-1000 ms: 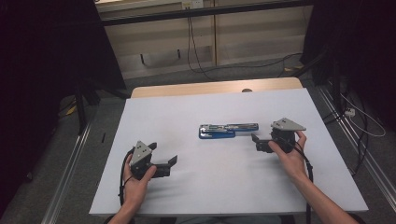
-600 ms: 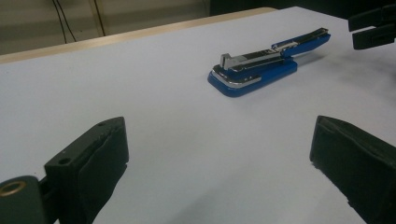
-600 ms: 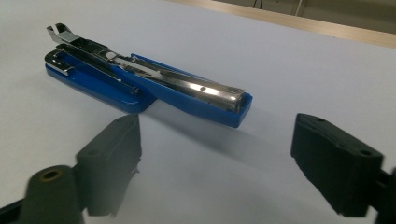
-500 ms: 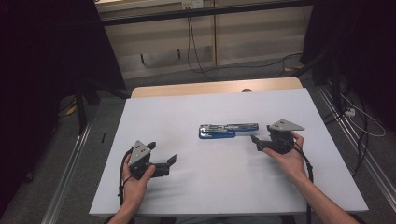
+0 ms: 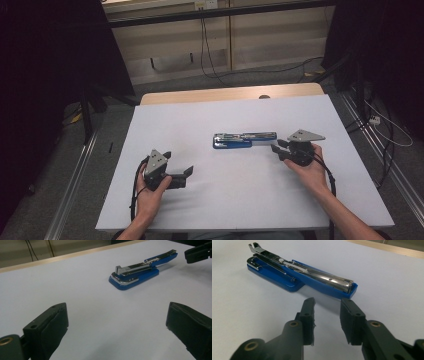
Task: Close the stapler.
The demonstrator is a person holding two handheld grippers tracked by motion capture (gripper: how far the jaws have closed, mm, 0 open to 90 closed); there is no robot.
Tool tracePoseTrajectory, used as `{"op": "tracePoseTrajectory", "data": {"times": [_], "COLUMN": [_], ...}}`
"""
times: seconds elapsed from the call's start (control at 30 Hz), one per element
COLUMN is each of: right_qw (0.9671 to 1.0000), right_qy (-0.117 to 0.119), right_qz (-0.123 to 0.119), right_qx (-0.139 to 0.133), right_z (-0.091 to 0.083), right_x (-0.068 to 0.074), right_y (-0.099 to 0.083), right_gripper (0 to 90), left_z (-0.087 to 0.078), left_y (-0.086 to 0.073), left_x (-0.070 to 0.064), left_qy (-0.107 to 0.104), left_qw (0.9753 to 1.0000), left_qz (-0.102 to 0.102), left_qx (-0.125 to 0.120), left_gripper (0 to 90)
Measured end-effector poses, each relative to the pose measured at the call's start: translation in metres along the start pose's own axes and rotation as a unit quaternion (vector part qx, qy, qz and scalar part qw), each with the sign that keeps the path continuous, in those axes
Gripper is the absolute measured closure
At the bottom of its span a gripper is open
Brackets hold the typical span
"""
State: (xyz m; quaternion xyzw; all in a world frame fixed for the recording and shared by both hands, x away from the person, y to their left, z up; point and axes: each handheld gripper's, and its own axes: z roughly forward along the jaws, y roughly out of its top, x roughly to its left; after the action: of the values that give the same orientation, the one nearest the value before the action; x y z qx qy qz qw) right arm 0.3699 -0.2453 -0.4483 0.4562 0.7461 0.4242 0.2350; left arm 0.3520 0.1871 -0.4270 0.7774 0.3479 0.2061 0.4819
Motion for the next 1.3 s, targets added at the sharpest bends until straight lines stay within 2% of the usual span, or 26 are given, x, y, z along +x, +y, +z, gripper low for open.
{"op": "tracePoseTrajectory", "data": {"times": [0.17,0.2,0.3,0.37,0.43,0.47,0.5,0.7,0.77,0.8,0.83,0.87,0.93,1.13,1.2,1.27,1.3], "right_qw": [1.0,1.0,0.9999,0.9999,0.9999,0.9999,0.9999,0.9998,0.9998,0.9998,0.9998,0.9997,0.9998,0.9998,0.9998,0.9998,0.9998], "right_qy": [-0.001,0.0,0.005,0.007,-0.001,-0.001,0.0,-0.002,-0.003,-0.002,-0.003,-0.003,-0.003,-0.001,0.0,0.0,0.0], "right_qz": [0.004,0.007,0.009,0.007,-0.002,0.001,0.006,0.003,0.002,0.003,0.004,0.003,0.004,0.005,0.005,0.002,0.002], "right_qx": [0.002,0.002,0.003,0.004,0.011,0.013,0.014,0.022,0.021,0.02,0.021,0.022,0.021,0.019,0.018,0.017,0.017], "right_z": [0.003,0.004,0.005,0.005,0.006,0.007,0.007,0.009,0.01,0.01,0.01,0.011,0.011,0.01,0.01,0.01,0.01], "right_x": [-0.001,-0.001,-0.001,-0.002,-0.004,-0.006,-0.007,-0.008,-0.008,-0.008,-0.008,-0.009,-0.009,-0.009,-0.009,-0.008,-0.008], "right_y": [-0.001,-0.001,-0.001,0.0,-0.001,-0.001,-0.001,0.0,0.0,0.001,0.001,0.001,0.001,0.001,0.001,0.001,0.001], "right_gripper": [81.0,83.6,89.5,90.0,90.0,90.0,90.0,90.0,90.0,90.0,90.0,90.0,90.0,90.0,90.0,90.0,90.0], "left_z": [0.004,0.005,0.006,0.01,0.016,0.018,0.021,0.037,0.042,0.044,0.047,0.051,0.055,0.072,0.079,0.085,0.087], "left_y": [0.001,0.001,0.003,0.005,0.005,0.005,0.005,0.012,0.014,0.015,0.017,0.018,0.021,0.033,0.036,0.037,0.037], "left_x": [0.0,-0.001,-0.001,-0.002,-0.003,-0.004,-0.005,-0.008,-0.009,-0.01,-0.011,-0.013,-0.016,-0.023,-0.023,-0.023,-0.023], "left_qy": [-0.002,-0.003,-0.003,0.0,-0.002,-0.003,-0.003,-0.009,-0.02,-0.026,-0.025,-0.015,-0.013,-0.023,-0.033,-0.051,-0.048], "left_qw": [1.0,1.0,0.9998,0.9999,1.0,1.0,1.0,0.9999,0.9997,0.9995,0.9996,0.9996,0.999,0.9984,0.9985,0.9978,0.9977], "left_qz": [0.001,-0.005,-0.008,-0.002,0.001,-0.003,0.001,0.011,-0.009,-0.013,-0.002,0.022,0.042,0.051,0.043,0.042,0.047], "left_qx": [0.002,-0.005,-0.017,-0.013,-0.008,-0.003,-0.002,0.01,0.011,0.01,0.011,0.006,0.005,0.001,0.002,0.002,0.009], "left_gripper": [4.0,4.1,4.3,4.4,5.2,5.9,6.5,6.9,7.7,8.4,8.6,8.7,9.6,12.1,13.3,22.7,25.7]}}
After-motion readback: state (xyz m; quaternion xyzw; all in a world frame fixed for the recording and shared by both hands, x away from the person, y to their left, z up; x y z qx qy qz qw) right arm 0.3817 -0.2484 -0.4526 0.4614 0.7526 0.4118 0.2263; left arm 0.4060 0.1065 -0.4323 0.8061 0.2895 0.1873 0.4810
